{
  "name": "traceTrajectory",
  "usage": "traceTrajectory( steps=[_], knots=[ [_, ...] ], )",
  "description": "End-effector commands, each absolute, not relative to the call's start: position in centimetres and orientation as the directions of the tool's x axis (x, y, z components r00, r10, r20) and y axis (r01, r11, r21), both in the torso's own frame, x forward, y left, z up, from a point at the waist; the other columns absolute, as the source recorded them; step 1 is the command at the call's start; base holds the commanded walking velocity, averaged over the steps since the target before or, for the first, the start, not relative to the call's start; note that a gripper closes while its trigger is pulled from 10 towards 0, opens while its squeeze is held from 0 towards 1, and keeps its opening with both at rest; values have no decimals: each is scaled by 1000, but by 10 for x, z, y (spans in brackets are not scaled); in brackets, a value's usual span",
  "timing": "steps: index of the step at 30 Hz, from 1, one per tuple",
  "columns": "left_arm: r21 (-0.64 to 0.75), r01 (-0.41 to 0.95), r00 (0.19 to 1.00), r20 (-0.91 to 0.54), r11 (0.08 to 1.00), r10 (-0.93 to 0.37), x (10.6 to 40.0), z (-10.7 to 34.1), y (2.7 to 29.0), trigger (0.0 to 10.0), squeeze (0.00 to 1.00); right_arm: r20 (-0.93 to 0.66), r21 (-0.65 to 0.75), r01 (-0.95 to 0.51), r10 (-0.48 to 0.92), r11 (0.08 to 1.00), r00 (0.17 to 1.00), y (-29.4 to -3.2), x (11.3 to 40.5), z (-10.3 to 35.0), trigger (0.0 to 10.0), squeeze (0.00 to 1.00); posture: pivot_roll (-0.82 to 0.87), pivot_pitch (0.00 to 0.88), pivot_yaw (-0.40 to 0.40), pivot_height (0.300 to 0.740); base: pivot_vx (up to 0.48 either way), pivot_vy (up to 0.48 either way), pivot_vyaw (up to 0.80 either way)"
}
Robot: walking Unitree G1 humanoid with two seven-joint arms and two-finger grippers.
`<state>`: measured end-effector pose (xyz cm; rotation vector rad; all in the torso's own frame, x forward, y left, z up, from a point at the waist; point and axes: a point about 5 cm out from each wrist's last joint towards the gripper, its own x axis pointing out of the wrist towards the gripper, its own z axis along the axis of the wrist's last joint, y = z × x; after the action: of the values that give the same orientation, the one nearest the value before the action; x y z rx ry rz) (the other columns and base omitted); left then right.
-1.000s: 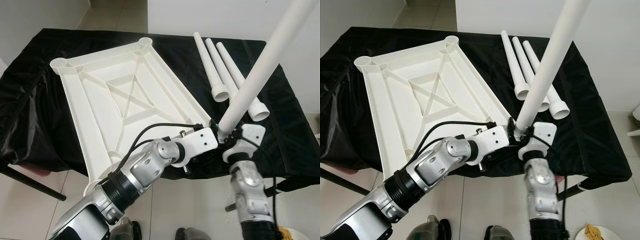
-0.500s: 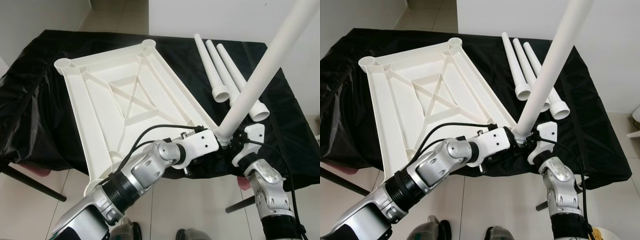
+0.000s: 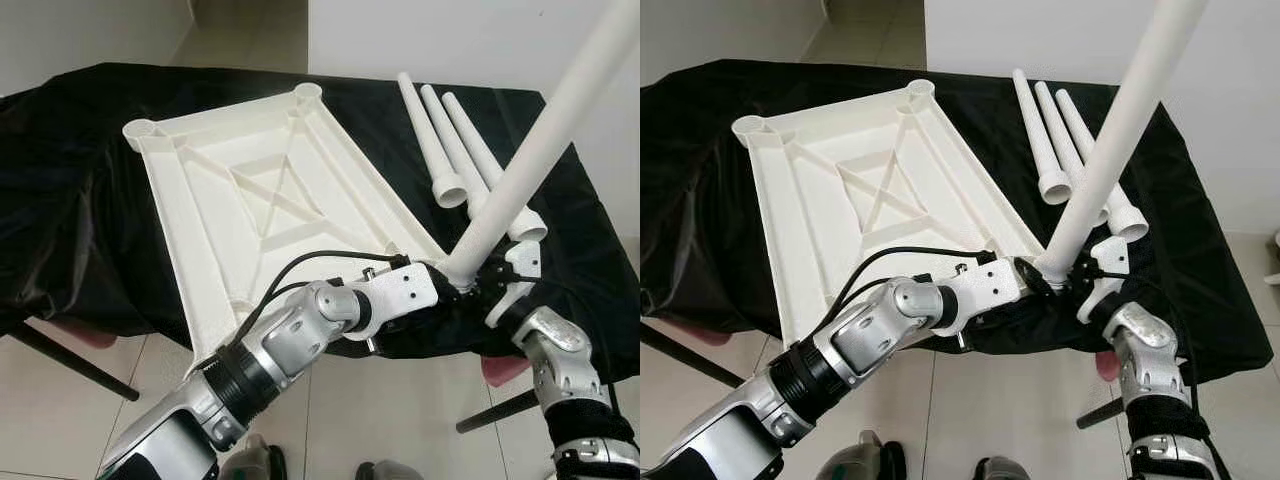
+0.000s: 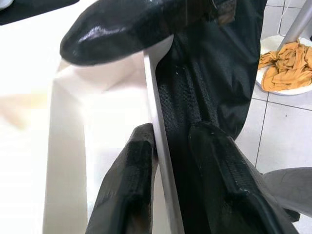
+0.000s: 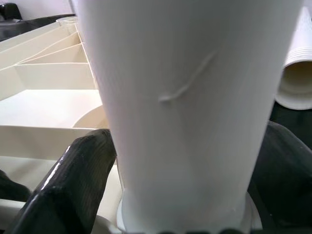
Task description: Building children table
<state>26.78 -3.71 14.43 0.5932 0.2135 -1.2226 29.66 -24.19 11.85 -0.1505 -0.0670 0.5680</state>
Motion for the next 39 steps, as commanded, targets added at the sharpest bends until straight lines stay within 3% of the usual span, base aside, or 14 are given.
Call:
traceTrajectory(
  steps=[1, 6, 7, 8, 9, 10, 32, 39],
  knots=[
    [255, 958, 245, -499, 130, -831, 262, 139, -38, 10000, 0, -75, -124, -524, 518, 843, 852, -254, 287, 98, 10000, 0, -72, 91, 46, 740, 0, 0, 0],
    [253, 959, 245, -499, 131, -831, 262, 139, -38, 10000, 0, -58, -123, -531, 528, 839, 848, -257, 287, 96, 10000, 0, -76, 93, 46, 740, 0, 0, 0],
    [253, 959, 245, -499, 130, -831, 262, 139, -38, 10000, 0, -47, -121, -531, 530, 839, 847, -258, 287, 96, 4471, 0, -78, 93, 46, 740, 0, 0, 0],
    [254, 959, 244, -499, 129, -832, 262, 139, -39, 10000, 0, -36, -117, -529, 529, 840, 848, -258, 287, 96, 2000, 0, -79, 94, 47, 740, 0, 0, 0],
    [254, 959, 244, -499, 129, -832, 262, 139, -39, 10000, 0, -36, -117, -529, 529, 840, 848, -258, 287, 96, 2000, 0, -79, 94, 47, 740, 0, 0, 0],
    [254, 958, 244, -498, 129, -832, 262, 140, -39, 10000, 0, -23, -107, -534, 535, 838, 844, -258, 287, 96, 0, 0, -79, 94, 46, 740, 0, 0, 0],
    [257, 958, 243, -495, 126, -834, 263, 141, -41, 10000, 0, 82, -6, -529, 528, 848, 845, -237, 284, 92, 0, 0, -80, 96, 47, 740, 0, 0, 0],
    [255, 960, 235, -494, 119, -837, 260, 140, -42, 10000, 0, 169, 56, -393, 379, 918, 910, -219, 285, 101, 0, 0, -84, 95, 42, 740, 0, 0, 0]
  ],
)
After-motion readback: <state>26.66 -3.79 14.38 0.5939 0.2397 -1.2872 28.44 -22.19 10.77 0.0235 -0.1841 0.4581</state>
